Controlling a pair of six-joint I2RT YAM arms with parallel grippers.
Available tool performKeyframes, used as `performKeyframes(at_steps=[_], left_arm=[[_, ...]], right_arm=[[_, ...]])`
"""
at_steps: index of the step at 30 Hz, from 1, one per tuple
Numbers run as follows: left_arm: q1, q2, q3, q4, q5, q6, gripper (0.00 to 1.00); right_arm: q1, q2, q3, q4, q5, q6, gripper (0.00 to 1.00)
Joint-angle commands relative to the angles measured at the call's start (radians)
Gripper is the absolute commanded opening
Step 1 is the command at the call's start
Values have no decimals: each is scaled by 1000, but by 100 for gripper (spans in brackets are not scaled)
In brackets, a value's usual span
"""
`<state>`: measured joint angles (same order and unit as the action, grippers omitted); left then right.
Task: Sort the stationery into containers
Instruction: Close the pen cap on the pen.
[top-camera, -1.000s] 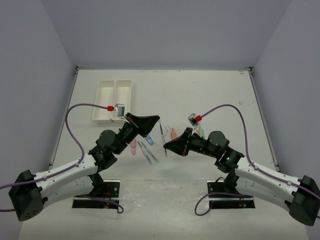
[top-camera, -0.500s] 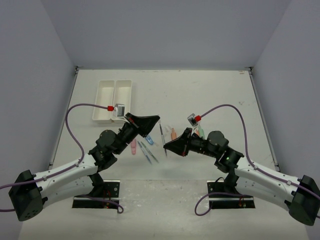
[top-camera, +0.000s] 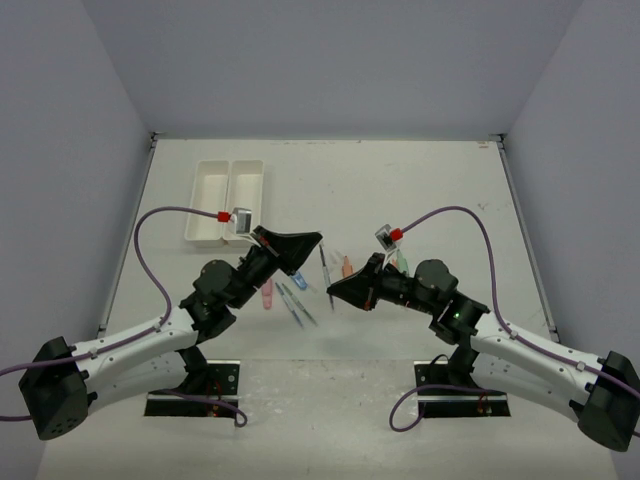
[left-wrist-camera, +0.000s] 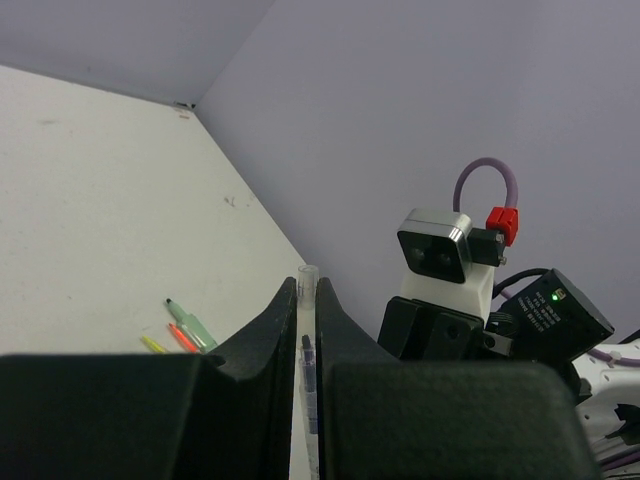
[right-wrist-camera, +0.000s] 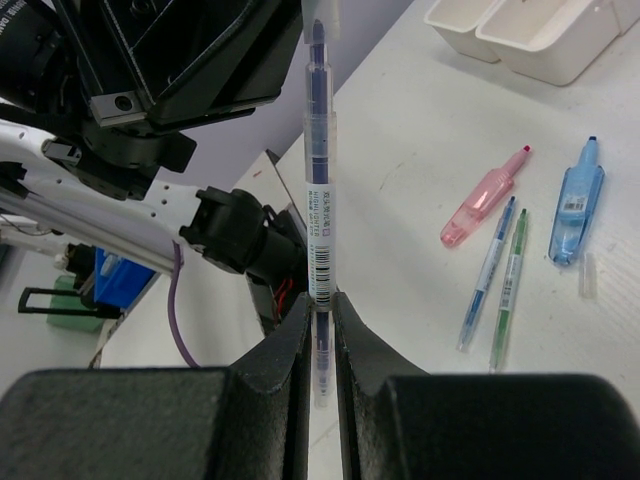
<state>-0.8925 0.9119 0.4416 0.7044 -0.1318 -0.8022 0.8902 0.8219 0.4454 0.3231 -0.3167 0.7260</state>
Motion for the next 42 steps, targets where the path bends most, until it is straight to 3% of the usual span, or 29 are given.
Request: performKeyframes(at_steps=[1, 21, 26, 30, 32, 38, 42], left_arm=[[-1, 1, -20, 62, 24, -17, 0], [-1, -17, -57, 72, 31, -48, 0], [0, -47, -10, -6, 35, -5, 22], [-1, -76, 10, -53, 24, 19, 28], [0, -88, 18, -59, 26, 27, 26], [0, -53, 29, -20, 119, 31, 0], [0, -31, 34, 25, 206, 26, 0]], right_arm=[[6, -19, 46, 5, 65, -16, 0], [4, 35, 147, 142, 71, -93, 0], [6, 67, 174, 116, 10, -139, 0], [4, 72, 168, 109, 1, -148, 0], [4, 71, 164, 108, -1, -149, 0], [4, 75, 180, 99, 13, -152, 0], [4, 89, 191, 106, -15, -160, 0]])
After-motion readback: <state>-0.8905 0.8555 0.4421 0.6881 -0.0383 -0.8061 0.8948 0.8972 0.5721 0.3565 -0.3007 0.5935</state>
